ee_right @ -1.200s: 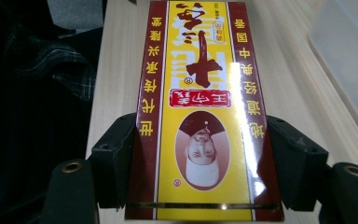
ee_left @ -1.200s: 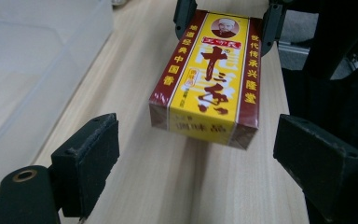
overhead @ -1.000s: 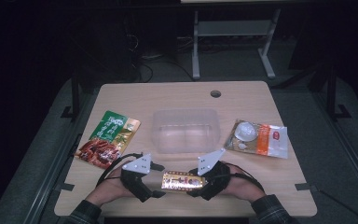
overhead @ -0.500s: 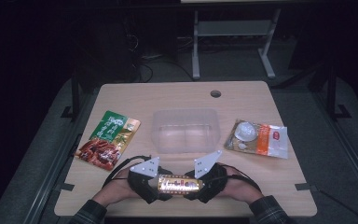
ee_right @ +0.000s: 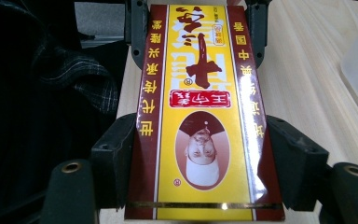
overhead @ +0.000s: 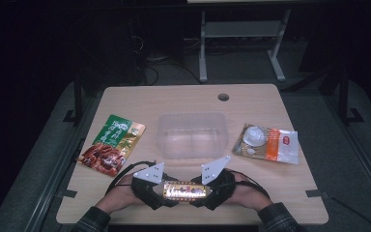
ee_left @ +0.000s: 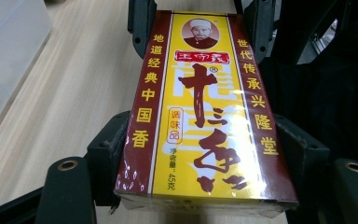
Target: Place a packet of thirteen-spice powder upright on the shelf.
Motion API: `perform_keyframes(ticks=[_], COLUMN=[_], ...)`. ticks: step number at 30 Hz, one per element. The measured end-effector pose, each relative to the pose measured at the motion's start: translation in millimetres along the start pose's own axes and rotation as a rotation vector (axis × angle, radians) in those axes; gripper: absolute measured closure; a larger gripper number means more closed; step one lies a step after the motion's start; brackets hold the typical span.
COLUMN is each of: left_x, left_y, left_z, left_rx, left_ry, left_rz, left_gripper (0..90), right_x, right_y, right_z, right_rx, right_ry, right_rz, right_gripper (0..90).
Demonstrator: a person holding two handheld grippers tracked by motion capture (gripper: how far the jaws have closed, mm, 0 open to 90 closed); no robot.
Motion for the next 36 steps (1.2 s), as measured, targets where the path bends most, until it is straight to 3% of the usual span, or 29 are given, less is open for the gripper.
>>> perform_keyframes(ticks=[3,7,13,21,29,31,32,36], left_x=[-1.0,-5.9,-14.1,-22.8,-28.2,-28.3,-28.9,-32.0], left_y=[0.3,-2.4,-10.2,-17.2,-9.1,-6.4,-6.3,-2.4], left_z=[0.4,-4.1,-8.2,-10.8,-18.7,-23.2,-24.4,-30.7], left_rx=[-0.013,-0.04,-0.081,-0.097,-0.139,-0.137,-0.135,-0.136], left_ry=[-0.003,0.016,0.033,0.062,0.071,0.086,0.09,0.106], left_rz=[0.006,0.009,0.02,0.017,0.028,0.025,0.016,0.011], left_gripper=[31.3,31.5,31.5,31.5,31.5,31.5,31.6,31.6], right_x=[0.2,-0.7,-8.4,-32.0,-40.5,-41.2,-43.7,-49.5], right_y=[0.4,-0.9,-5.3,-23.2,-52.0,-59.2,-65.4,-73.2], right_z=[1.1,3.1,6.9,8.2,5.0,5.5,6.9,6.9], right_rx=[0.002,0.05,0.092,0.182,0.306,0.329,0.36,0.393], right_ry=[0.004,-0.015,-0.043,-0.114,-0.199,-0.22,-0.253,-0.291], right_rz=[0.007,0.007,0.019,0.059,0.033,0.022,0.021,0.031], right_gripper=[30.4,18.3,15.6,14.3,14.3,14.3,14.3,14.2])
Point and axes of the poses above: each handheld gripper's, and its own axes: x roughly forward along the jaws, y roughly out of its top, z roughly to its right, the point moved 8 cm from there along x, roughly forward along the jaws, and after that the axes turned 7 degrees about -z, right-handed, at the moved point
